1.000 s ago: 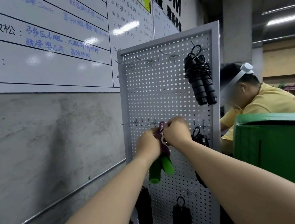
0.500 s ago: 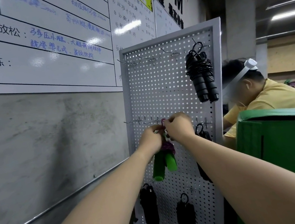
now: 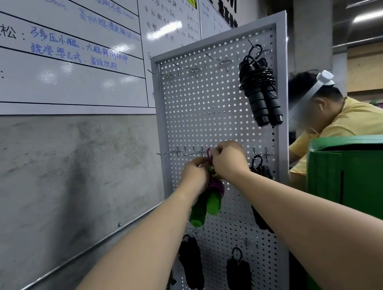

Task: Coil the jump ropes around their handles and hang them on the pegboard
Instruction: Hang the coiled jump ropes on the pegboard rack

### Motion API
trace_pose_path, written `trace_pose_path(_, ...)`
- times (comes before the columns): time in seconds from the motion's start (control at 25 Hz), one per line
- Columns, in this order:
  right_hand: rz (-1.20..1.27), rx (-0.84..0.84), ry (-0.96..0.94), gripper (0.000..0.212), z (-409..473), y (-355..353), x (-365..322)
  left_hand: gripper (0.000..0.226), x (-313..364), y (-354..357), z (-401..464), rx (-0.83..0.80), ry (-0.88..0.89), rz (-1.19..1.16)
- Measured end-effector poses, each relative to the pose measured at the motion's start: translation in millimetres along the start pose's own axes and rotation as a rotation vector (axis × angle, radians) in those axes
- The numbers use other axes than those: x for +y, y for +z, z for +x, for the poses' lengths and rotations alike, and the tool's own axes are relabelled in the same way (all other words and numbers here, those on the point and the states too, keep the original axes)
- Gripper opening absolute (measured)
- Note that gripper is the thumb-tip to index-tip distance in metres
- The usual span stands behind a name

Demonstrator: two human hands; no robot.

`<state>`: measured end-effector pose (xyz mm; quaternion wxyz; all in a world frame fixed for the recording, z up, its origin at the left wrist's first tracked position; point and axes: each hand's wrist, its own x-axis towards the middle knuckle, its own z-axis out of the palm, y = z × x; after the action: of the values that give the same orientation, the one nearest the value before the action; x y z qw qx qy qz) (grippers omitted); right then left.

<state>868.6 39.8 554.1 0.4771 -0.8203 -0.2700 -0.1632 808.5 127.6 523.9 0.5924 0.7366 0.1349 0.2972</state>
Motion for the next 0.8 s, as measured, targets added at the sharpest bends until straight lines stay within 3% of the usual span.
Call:
trace_pose_path(0.32,-0.164,-0.089,0.026,0.008,-23,-23,2,0.024,3,21,5,0.013,-0.029,0.089)
trace_pose_path(0.48,-0.136,-0.094,0.044,0.016,-40,-31,0,0.024,-2,25,-7,0.055,-0.034,0.114)
trace_pose_path(0.56,-0.137,-0.122,0.027,0.021,-50,-33,2,0.024,4,18,-21,0.031,0.048,0.256)
trace_pose_path(0.64,-0.128,-0.135,0.001,0.023,-61,-38,3,0.028,15,5,-44,-0.011,0.061,0.245)
trace_pose_path(0.8,0.035,-0.107,-0.027,0.023,-103,-45,-1,0.040,22,-47,-107,-0.088,0.098,0.443)
